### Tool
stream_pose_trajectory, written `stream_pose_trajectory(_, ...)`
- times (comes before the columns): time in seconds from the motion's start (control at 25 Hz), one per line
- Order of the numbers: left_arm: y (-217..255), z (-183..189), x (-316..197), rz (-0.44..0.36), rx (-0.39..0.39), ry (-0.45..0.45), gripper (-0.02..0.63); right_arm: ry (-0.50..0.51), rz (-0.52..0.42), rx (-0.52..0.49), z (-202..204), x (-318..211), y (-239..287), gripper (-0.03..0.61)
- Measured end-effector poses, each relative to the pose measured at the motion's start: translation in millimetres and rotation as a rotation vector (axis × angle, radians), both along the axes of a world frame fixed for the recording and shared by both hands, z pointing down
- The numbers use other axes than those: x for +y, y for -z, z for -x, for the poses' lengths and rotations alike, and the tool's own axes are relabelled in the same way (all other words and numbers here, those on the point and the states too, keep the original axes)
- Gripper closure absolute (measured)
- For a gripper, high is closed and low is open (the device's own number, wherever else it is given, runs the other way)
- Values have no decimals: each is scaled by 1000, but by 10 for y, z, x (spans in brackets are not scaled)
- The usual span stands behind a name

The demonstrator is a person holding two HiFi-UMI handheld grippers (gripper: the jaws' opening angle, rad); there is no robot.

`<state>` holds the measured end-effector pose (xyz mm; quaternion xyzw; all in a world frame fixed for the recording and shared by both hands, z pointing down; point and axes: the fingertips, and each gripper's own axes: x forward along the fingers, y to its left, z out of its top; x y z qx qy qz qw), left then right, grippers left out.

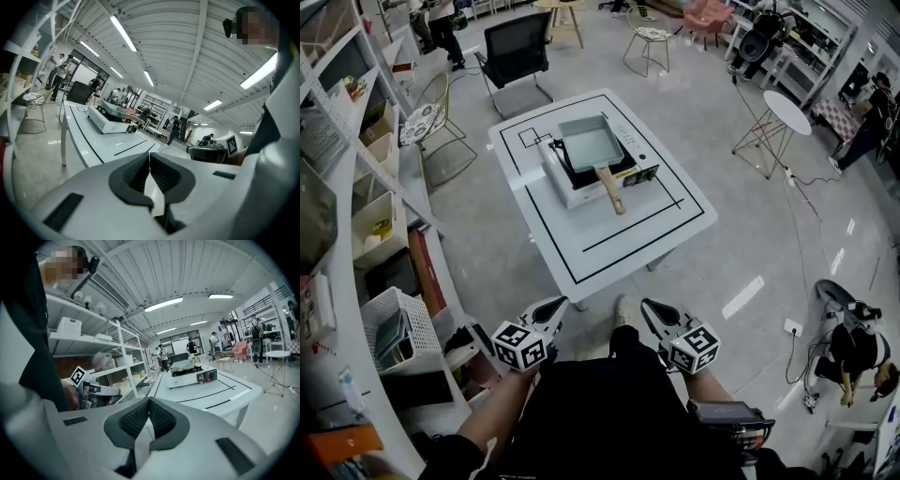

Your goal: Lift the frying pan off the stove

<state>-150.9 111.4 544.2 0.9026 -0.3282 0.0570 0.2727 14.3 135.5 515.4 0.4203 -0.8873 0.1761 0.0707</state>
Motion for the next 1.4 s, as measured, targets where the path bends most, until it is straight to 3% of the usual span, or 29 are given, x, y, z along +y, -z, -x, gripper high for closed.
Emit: stream_pose_trajectory(1.4,-31,249,-83,18,15,50,602,9,-10,10,153,-282,-9,554)
